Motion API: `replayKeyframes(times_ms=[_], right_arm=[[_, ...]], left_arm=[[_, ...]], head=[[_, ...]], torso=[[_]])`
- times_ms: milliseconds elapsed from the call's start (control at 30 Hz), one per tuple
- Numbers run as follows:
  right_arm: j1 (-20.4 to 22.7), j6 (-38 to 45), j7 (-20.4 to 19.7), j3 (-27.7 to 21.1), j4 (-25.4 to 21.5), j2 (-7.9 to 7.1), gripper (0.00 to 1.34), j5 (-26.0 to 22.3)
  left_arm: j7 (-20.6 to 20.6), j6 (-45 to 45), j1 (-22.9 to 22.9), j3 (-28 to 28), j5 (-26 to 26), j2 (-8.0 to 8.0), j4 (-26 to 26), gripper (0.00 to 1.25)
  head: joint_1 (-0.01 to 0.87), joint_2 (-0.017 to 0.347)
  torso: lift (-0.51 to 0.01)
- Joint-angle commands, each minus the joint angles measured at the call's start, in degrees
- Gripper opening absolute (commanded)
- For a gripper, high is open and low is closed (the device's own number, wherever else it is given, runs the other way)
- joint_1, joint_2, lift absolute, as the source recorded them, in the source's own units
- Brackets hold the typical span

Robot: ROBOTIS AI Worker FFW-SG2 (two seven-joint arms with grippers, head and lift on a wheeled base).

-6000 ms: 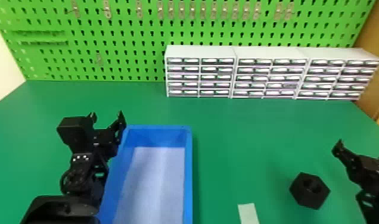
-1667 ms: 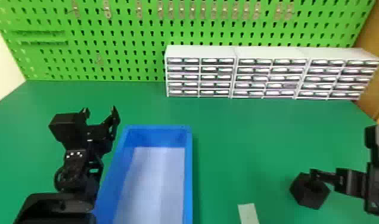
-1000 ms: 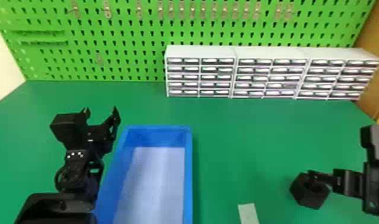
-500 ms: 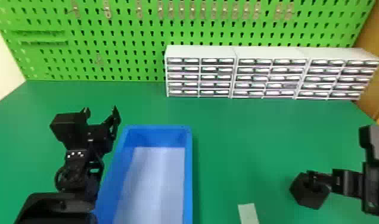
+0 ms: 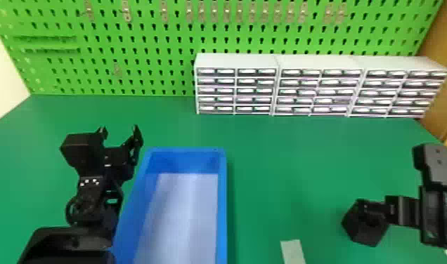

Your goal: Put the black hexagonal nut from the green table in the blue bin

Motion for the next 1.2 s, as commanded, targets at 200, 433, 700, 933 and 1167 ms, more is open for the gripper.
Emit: replayKeyframes(times_ms=[200,433,700,933,1167], right_arm=[[-2.3,0.1,0.0,2.7,3.2,-0.57,1.22,-0.6],[-3.9,0.1,0.0,4.1,5.5,-1.19,1.22,-0.6],[-6.0,0.1,0.0,6.0,8.8,-2.33,1.22,-1.1],[-7.3,0.1,0.0,6.9,11.7,-2.77,1.22,-1.2],[-7.8,0.1,0.0,8.2,13.8,-3.03,1.22,-0.6]], left_arm=[[0.0,0.0,-0.2,0.0,-0.1,0.0,0.0,0.72],[0.0,0.0,-0.3,-0.1,-0.1,0.0,0.0,0.72],[0.0,0.0,-0.3,-0.2,-0.1,0.0,0.2,0.72],[-0.1,0.0,-0.4,-0.2,-0.1,0.0,0.3,0.72],[0.0,0.0,-0.4,-0.2,-0.1,0.0,0.3,0.72]], head=[[0.657,0.057],[0.657,0.057],[0.657,0.057],[0.657,0.057],[0.657,0.057]], torso=[[-0.095],[-0.095],[-0.095],[-0.095],[-0.095]])
